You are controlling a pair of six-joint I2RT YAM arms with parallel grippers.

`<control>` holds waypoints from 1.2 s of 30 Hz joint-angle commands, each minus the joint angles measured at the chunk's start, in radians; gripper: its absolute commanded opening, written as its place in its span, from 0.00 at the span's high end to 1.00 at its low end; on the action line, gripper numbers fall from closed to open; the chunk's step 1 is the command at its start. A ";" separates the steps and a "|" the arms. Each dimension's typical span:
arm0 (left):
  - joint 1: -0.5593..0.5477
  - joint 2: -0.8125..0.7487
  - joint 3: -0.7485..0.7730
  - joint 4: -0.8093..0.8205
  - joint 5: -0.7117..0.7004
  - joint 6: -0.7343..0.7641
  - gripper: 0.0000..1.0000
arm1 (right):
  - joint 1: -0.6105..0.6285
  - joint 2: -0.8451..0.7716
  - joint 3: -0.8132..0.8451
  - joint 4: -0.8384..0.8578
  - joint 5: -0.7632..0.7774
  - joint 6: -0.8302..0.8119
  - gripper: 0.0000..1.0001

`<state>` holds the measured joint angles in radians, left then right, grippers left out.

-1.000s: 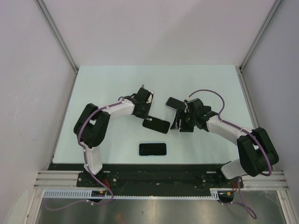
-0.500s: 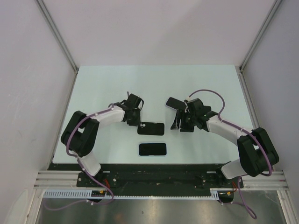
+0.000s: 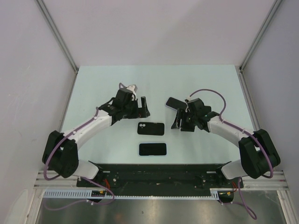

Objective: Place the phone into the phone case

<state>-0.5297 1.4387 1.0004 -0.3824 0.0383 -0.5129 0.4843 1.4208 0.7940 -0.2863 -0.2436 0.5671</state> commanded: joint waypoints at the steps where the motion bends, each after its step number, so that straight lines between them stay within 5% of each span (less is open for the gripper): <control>1: 0.004 -0.099 -0.034 0.174 0.277 0.011 0.00 | 0.004 -0.031 -0.003 -0.004 0.023 -0.007 0.34; 9: 0.005 -0.130 -0.112 0.378 0.560 -0.048 0.00 | 0.002 -0.037 -0.002 -0.004 0.009 -0.001 0.34; 17: 0.007 -0.120 -0.157 0.527 0.612 -0.107 0.00 | -0.044 -0.057 -0.003 0.002 -0.020 0.008 0.34; 26: 0.002 -0.012 -0.115 0.519 0.577 -0.118 0.00 | -0.331 -0.083 -0.003 -0.034 -0.157 -0.021 0.34; 36: -0.064 0.238 0.095 0.504 0.604 -0.116 0.01 | -0.648 -0.066 -0.016 -0.091 -0.172 -0.067 0.33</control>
<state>-0.5503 1.5967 0.9771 0.0948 0.6075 -0.6136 -0.0742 1.3643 0.7921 -0.3462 -0.3912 0.5289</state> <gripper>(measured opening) 0.996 0.668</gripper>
